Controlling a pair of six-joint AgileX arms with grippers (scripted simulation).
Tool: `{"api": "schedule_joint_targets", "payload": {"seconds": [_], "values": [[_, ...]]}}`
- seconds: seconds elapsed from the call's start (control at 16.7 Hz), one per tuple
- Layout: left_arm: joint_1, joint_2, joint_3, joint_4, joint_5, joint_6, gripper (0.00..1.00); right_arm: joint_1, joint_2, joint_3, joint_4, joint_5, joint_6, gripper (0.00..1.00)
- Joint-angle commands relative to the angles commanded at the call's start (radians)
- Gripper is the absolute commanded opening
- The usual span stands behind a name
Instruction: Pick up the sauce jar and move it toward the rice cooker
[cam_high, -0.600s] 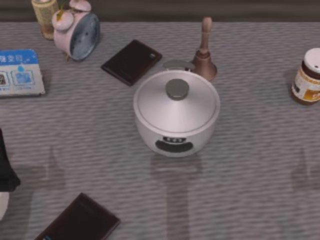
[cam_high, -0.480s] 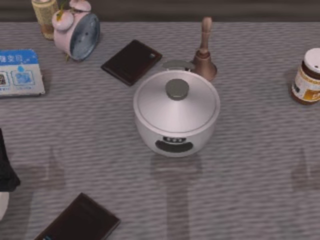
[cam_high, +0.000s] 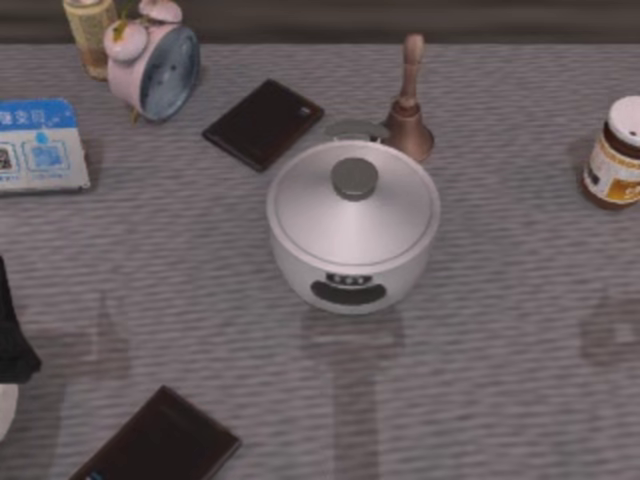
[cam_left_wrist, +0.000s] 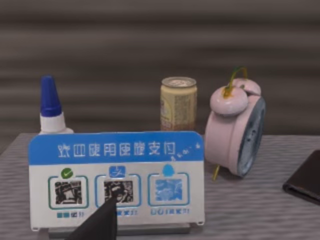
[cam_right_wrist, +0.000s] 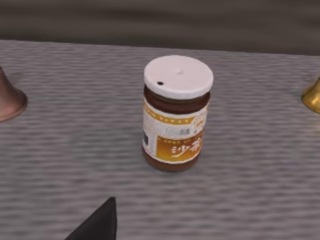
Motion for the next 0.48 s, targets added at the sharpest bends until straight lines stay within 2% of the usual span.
{"api": "schedule_joint_targets", "payload": {"seconds": [0.48], "values": [[0.000,0.000,0.000,0.000,0.000,0.000,1.00,-0.021,0.681,0.746,-0.454,0.006,-0.195,1.00]]}}
